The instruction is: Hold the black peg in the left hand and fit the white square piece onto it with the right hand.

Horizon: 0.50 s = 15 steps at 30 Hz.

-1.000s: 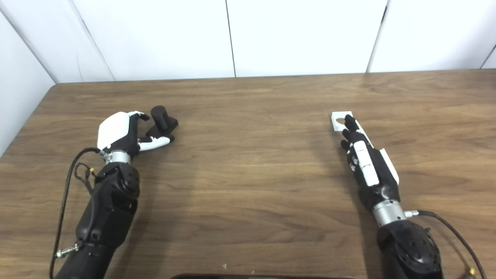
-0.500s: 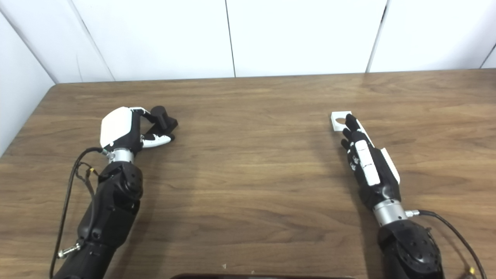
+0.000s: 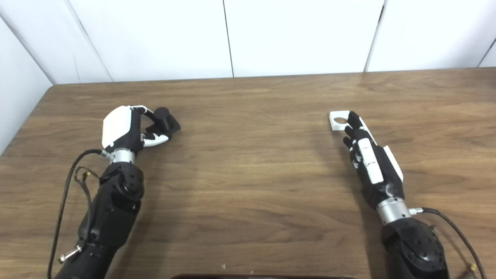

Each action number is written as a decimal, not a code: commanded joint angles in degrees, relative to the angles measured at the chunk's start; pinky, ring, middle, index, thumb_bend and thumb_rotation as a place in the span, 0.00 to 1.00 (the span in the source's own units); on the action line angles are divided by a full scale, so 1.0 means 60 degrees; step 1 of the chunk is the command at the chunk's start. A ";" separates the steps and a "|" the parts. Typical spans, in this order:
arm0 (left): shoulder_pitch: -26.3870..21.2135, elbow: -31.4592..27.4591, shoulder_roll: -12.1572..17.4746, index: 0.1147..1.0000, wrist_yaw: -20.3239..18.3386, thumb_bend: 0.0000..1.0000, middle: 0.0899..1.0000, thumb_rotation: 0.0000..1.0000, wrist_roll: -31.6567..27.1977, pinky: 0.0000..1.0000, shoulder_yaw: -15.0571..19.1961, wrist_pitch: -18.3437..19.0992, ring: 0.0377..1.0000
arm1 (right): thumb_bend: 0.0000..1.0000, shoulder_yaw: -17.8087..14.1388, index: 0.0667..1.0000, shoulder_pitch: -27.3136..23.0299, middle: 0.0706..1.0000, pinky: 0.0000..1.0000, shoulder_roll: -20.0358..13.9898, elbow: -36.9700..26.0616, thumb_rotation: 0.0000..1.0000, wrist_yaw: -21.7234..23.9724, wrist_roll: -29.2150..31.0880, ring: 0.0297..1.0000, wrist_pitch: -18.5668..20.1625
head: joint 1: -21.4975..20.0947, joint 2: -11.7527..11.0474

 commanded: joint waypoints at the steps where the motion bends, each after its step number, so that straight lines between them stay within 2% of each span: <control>1: -0.0091 0.0013 0.0251 0.41 0.0219 0.52 0.77 0.06 0.0061 0.80 0.0029 -0.0001 0.90 | 0.56 -0.0057 0.98 -0.0331 1.00 1.00 -0.0033 -0.0350 0.88 0.0036 0.0080 1.00 -0.0219 | 0.0003 0.0007; 4: -0.0054 0.0022 0.0220 0.41 0.0326 0.52 0.78 0.06 -0.0072 0.78 0.0076 -0.0057 0.90 | 0.57 -0.0042 0.98 -0.0359 1.00 1.00 -0.0054 -0.0330 0.89 0.0055 0.0081 1.00 -0.0211 | -0.0020 0.0009; 9: 0.0029 -0.0083 0.0196 0.41 0.0352 0.52 0.77 0.06 -0.0261 0.81 0.0084 -0.0061 0.90 | 0.58 -0.0031 0.99 -0.0398 1.00 1.00 -0.0079 -0.0321 0.90 0.0065 0.0065 1.00 -0.0191 | -0.0024 0.0020; 15: 0.0236 -0.0490 0.0196 0.41 0.0232 0.52 0.77 0.06 -0.0208 0.78 -0.0055 0.0111 0.89 | 0.59 -0.0024 0.99 -0.0430 1.00 1.00 -0.0096 -0.0326 0.89 0.0075 0.0086 1.00 -0.0155 | -0.0022 0.0021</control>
